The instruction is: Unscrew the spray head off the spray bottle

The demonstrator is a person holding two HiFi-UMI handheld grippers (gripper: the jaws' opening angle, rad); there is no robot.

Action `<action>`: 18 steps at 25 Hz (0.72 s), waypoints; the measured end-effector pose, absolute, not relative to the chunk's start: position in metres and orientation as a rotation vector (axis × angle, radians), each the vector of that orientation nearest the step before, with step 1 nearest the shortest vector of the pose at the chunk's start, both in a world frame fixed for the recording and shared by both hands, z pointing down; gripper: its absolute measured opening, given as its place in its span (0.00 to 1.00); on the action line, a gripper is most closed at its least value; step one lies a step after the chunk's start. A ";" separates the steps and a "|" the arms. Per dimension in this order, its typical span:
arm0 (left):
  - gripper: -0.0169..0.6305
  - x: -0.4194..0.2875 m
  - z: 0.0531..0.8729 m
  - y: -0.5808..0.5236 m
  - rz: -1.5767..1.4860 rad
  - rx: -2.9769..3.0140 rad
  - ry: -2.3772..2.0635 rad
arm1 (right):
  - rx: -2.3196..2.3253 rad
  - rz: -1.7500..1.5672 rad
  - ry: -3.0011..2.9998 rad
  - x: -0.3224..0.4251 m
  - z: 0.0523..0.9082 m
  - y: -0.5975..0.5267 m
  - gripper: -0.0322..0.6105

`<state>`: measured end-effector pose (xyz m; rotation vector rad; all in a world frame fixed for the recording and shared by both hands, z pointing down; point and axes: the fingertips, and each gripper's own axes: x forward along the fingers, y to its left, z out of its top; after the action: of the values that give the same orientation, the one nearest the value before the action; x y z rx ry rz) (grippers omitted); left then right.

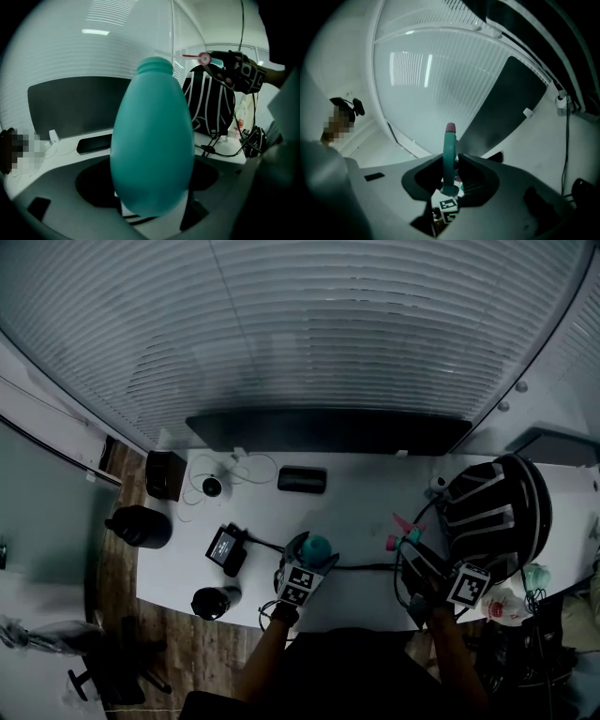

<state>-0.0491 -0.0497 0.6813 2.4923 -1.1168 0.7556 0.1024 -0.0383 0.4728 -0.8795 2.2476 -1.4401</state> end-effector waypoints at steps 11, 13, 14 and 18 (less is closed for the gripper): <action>0.66 -0.008 0.735 -0.091 0.972 2.452 -1.011 | -0.906 -1.477 2.053 0.135 0.484 -0.027 0.19; 0.67 -0.006 0.744 -0.089 0.956 2.443 -0.999 | -0.904 -1.477 2.056 0.135 0.483 -0.025 0.19; 0.67 -0.006 0.745 -0.089 0.936 2.441 -1.003 | -0.901 -1.472 2.061 0.135 0.483 -0.025 0.19; 0.66 -0.009 0.751 -0.091 0.930 2.470 -1.035 | -0.861 -1.413 2.105 0.129 0.474 -0.029 0.19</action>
<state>-0.0089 -0.0908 0.7507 2.4702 -1.0347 0.9301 0.1289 -0.0295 0.4741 -0.8611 2.1055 -1.4134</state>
